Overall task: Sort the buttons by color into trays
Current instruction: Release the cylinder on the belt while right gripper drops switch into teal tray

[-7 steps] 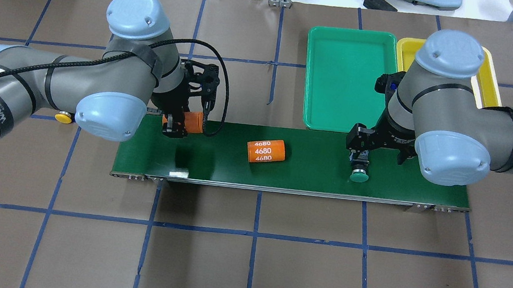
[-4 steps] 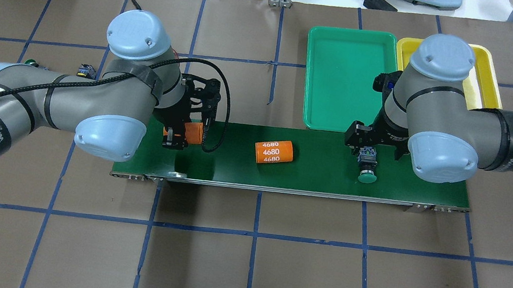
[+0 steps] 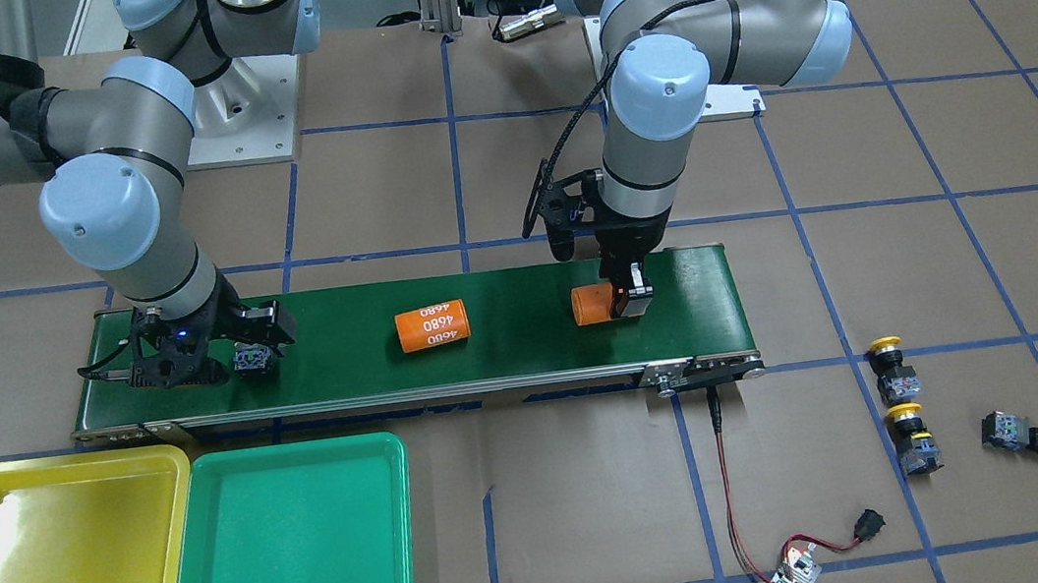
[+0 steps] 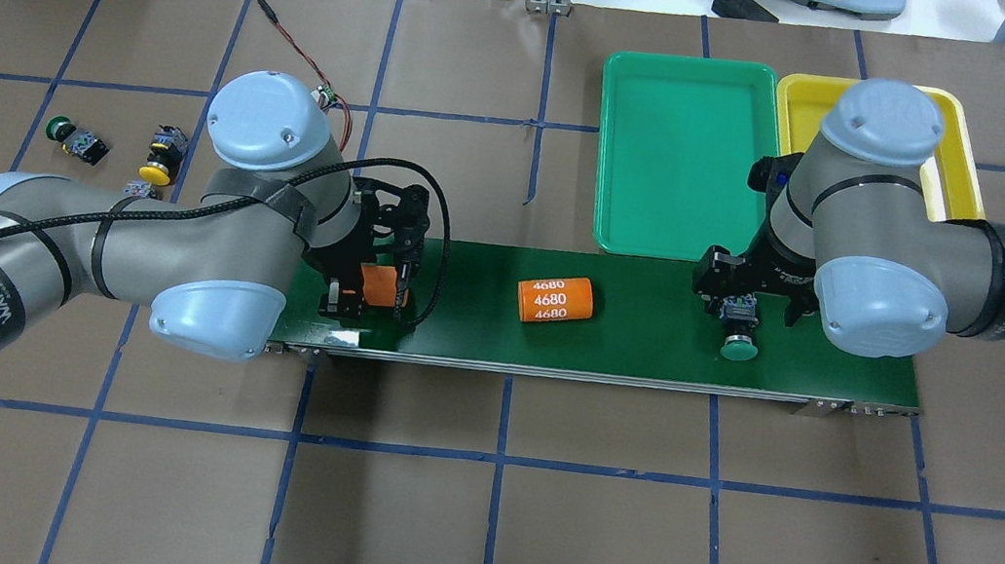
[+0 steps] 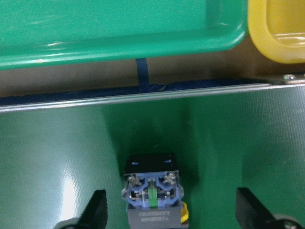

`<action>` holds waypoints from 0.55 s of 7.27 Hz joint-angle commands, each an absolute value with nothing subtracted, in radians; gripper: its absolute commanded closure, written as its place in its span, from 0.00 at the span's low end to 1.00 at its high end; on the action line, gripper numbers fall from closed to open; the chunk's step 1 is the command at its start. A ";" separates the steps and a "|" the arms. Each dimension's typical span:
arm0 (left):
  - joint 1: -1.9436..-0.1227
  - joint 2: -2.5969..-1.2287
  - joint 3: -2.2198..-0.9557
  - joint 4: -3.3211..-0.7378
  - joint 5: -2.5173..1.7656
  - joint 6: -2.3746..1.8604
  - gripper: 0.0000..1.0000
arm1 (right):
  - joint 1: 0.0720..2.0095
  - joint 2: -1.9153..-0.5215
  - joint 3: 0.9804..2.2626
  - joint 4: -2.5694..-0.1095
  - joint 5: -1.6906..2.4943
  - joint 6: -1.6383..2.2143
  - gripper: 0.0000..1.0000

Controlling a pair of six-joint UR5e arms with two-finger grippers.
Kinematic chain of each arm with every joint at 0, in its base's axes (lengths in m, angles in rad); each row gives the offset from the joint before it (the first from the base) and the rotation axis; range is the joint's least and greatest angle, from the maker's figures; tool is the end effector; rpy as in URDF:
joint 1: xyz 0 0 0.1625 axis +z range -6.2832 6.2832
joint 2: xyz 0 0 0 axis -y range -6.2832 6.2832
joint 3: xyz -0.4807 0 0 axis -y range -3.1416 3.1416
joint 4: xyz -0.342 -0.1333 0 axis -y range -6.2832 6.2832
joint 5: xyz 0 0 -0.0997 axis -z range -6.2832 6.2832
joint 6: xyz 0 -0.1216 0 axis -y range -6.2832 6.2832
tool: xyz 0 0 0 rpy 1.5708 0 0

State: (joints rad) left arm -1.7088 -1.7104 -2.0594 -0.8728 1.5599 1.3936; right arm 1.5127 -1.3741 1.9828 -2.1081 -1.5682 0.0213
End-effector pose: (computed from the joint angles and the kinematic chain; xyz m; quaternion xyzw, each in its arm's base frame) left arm -0.1955 -0.4287 0.3232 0.6928 0.7202 -0.0314 0.0161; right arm 0.1064 -0.4723 0.3100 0.0397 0.9986 0.0357 0.0020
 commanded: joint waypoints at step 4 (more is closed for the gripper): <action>-1.634 -1.690 -2.007 -0.870 1.560 1.379 0.00 | 1.486 -1.367 1.941 -2.105 -1.560 0.015 0.84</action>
State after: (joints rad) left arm -1.6807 -1.6848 -2.0229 -0.8685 1.5623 1.3930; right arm 1.4880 -1.3681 1.9697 -2.1030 -1.5576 0.0174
